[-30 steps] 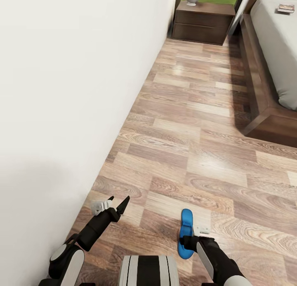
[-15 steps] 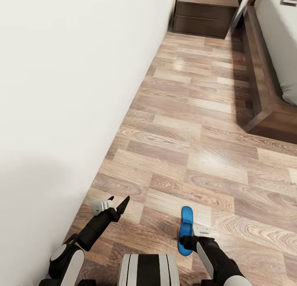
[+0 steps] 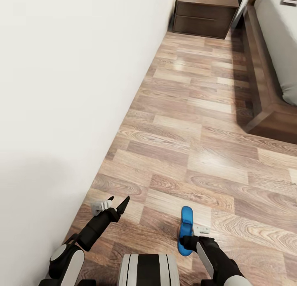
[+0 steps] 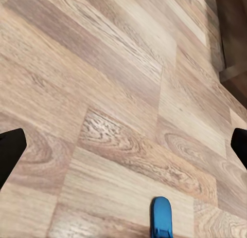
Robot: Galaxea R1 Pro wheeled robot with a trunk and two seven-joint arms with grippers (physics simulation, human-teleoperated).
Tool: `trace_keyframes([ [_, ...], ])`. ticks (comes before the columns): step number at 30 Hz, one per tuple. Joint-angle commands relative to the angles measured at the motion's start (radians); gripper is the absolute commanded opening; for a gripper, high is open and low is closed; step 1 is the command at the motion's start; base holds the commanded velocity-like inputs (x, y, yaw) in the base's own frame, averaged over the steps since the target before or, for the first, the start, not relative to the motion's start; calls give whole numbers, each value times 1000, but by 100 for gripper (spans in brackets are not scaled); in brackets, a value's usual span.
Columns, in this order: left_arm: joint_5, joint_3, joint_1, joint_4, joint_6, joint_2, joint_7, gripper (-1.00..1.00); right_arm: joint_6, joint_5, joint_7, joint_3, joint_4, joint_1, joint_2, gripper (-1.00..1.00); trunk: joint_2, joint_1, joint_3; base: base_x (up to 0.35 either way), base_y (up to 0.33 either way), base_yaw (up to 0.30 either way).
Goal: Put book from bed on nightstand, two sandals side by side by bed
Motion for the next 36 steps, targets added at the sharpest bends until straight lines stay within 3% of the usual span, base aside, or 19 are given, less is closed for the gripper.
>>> trace_keyframes([
  [1,11,1,0,-1,10,0,-2,100,4,-10,-6,0,-2,0,0,100,0,0,-1,92,0,0],
  [36,10,0,0,1,10,0,-4,100,4,-10,-6,0,-2,0,1,100,0,0,-1,63,0,0],
])
